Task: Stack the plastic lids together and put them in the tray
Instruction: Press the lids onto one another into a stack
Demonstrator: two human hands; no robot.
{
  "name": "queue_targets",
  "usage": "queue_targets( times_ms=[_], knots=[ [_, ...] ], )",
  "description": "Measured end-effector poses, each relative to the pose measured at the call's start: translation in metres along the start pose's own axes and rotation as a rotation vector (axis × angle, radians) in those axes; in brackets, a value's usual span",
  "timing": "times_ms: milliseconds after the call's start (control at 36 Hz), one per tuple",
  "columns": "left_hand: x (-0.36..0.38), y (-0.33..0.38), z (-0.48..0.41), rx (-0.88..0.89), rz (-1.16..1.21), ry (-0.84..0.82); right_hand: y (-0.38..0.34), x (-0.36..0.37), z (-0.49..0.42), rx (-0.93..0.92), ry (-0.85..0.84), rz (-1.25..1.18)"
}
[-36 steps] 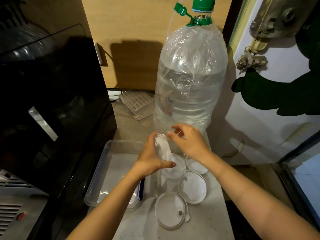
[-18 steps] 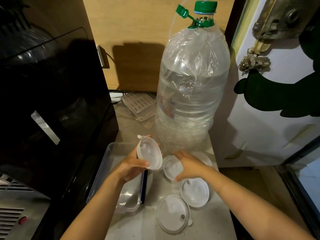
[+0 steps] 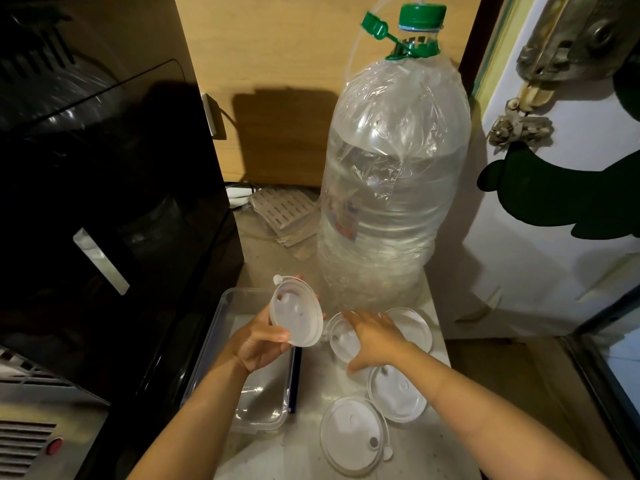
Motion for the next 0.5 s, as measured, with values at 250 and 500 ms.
queue_targets(
  times_ms=[250,500],
  knots=[
    [-0.003,0.002,0.002,0.017,0.010,0.152,0.006,-0.034,0.001,0.107,0.089,-0.405],
    [-0.006,-0.002,-0.008,0.009,0.062,0.167,-0.006,-0.117,0.021,0.088,0.250,-0.579]
  ],
)
Point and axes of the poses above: each hand's wrist, its own z-axis away from the middle knuckle, its own x-axis out of the palm, y = z × x, the point moved 7 cm from there along -z, towards the middle knuckle, and after that the axes turned 10 degrees about y, right-handed, at the moved point
